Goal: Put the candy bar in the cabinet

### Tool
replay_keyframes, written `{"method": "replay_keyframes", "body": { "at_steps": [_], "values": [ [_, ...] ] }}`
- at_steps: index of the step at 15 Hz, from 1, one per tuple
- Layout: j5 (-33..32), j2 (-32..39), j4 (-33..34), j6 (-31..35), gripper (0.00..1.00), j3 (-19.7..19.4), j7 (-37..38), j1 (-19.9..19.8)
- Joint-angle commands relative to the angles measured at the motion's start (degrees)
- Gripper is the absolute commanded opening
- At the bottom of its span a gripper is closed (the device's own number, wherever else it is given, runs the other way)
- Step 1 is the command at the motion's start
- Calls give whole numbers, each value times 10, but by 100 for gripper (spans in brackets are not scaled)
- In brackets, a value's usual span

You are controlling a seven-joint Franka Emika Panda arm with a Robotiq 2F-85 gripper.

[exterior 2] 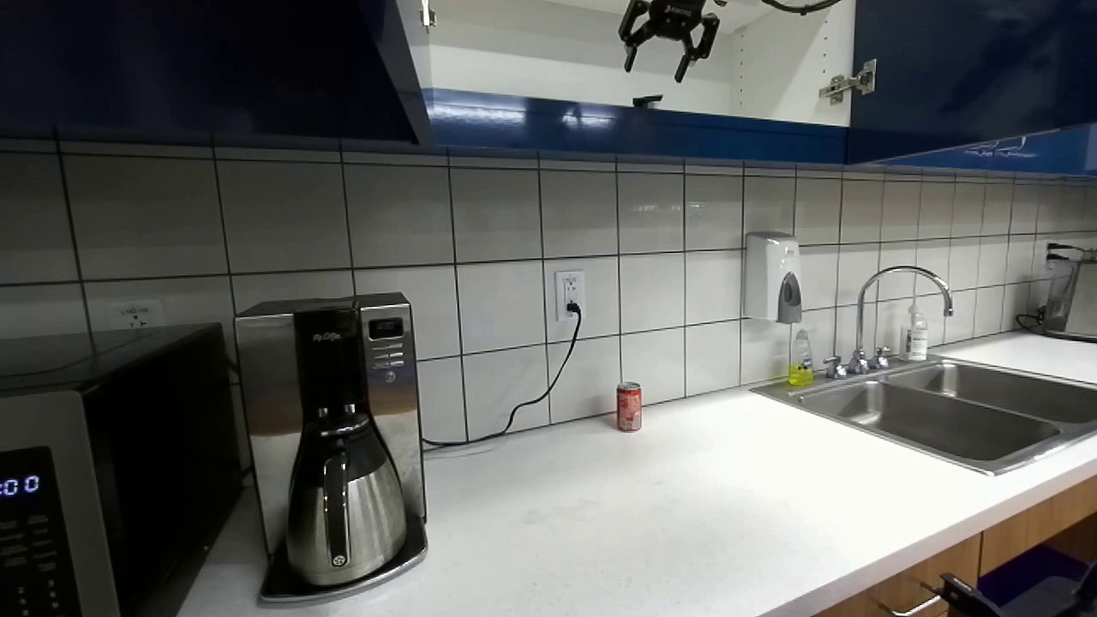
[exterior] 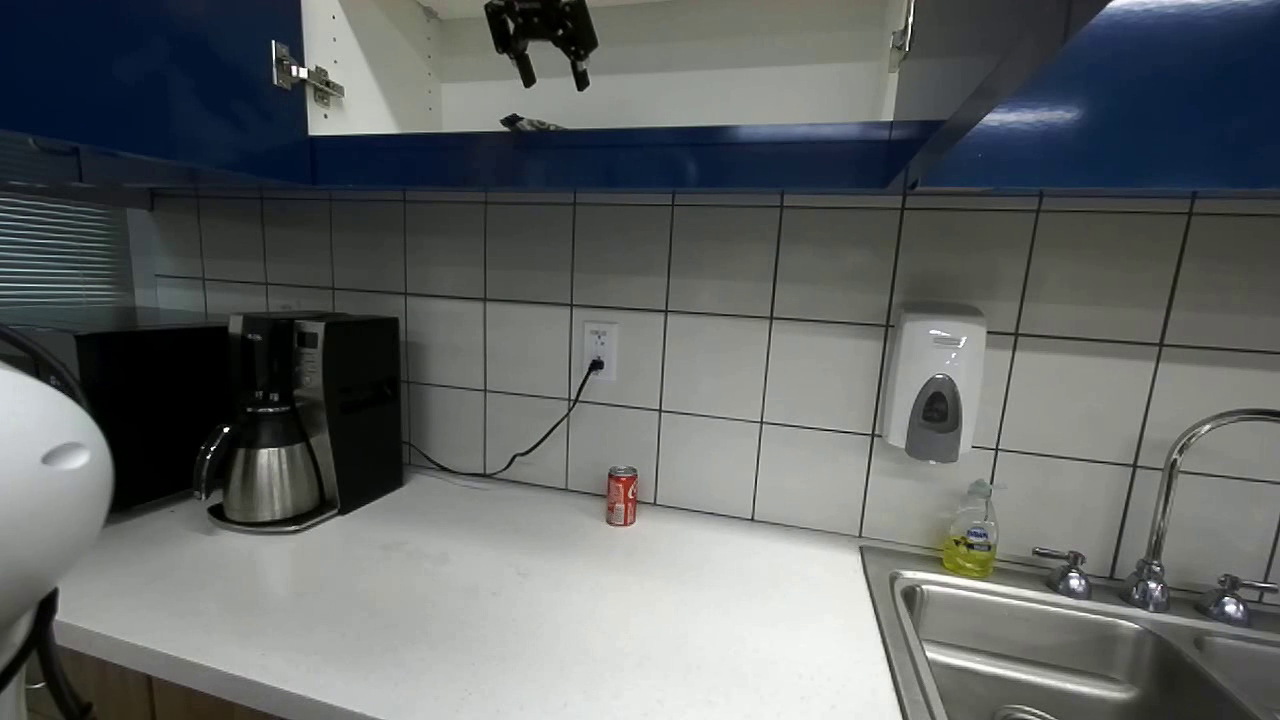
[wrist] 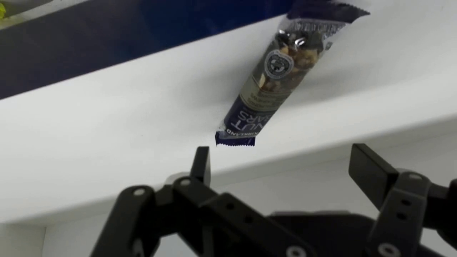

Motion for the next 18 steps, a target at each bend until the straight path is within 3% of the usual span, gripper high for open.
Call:
{"method": "replay_keyframes", "body": {
  "at_steps": [1,12,18],
  "values": [
    [10,-76,-93,30,100,3,-17,-6],
    [49,-302,-375,150,100,-20,-103,17],
    [67,-382,-497,116,100,-38,-122,12]
  ]
}}
